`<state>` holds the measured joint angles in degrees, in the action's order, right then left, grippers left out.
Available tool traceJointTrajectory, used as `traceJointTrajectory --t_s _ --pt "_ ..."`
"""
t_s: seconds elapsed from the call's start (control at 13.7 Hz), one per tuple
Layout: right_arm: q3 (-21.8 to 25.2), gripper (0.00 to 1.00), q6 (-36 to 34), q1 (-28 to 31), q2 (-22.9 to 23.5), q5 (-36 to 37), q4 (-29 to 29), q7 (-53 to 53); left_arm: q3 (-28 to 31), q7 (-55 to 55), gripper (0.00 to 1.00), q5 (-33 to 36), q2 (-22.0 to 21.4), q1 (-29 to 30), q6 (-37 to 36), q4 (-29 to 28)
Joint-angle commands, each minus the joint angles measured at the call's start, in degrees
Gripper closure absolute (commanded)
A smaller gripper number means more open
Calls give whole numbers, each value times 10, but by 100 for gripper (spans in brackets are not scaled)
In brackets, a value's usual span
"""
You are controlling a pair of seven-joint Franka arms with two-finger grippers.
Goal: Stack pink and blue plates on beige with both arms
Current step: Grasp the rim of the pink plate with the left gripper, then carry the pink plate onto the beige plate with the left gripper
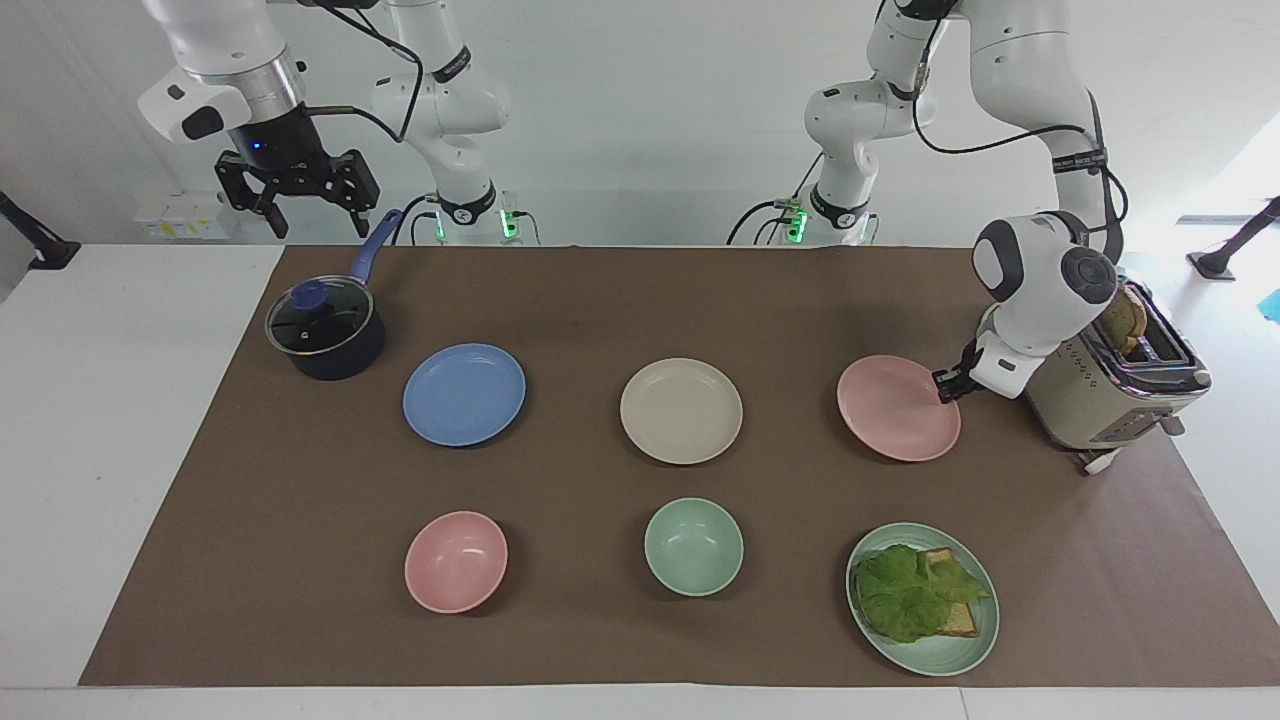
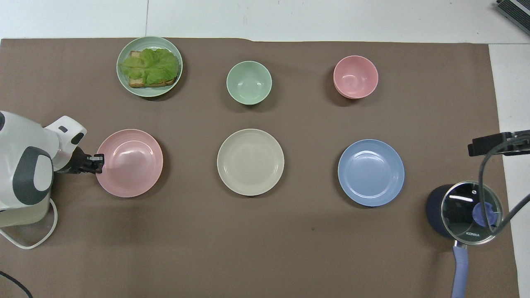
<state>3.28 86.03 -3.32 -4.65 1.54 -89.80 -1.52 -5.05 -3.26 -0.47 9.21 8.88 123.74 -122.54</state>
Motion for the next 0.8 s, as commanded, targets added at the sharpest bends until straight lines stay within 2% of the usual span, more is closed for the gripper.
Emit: traceJointTrajectory --t_s 0.0,0.15,0.29,0.44,0.73 --pt "-3 0 -8 4 2 -3 6 3 -6 -3 100 -20 -11 7 -81 34" --pt "-3 0 -8 4 2 -3 6 4 -5 -4 100 -52 -11 2 -151 88" --pt "-3 0 -8 5 2 -3 6 3 -9 -8 100 -104 -12 0 -187 118" --pt "-3 0 -8 4 2 -3 6 3 -14 -39 100 -129 -23 -18 -189 117" --pt "-3 0 -8 4 2 -3 6 3 -14 -122 100 -159 -25 -118 -156 112"
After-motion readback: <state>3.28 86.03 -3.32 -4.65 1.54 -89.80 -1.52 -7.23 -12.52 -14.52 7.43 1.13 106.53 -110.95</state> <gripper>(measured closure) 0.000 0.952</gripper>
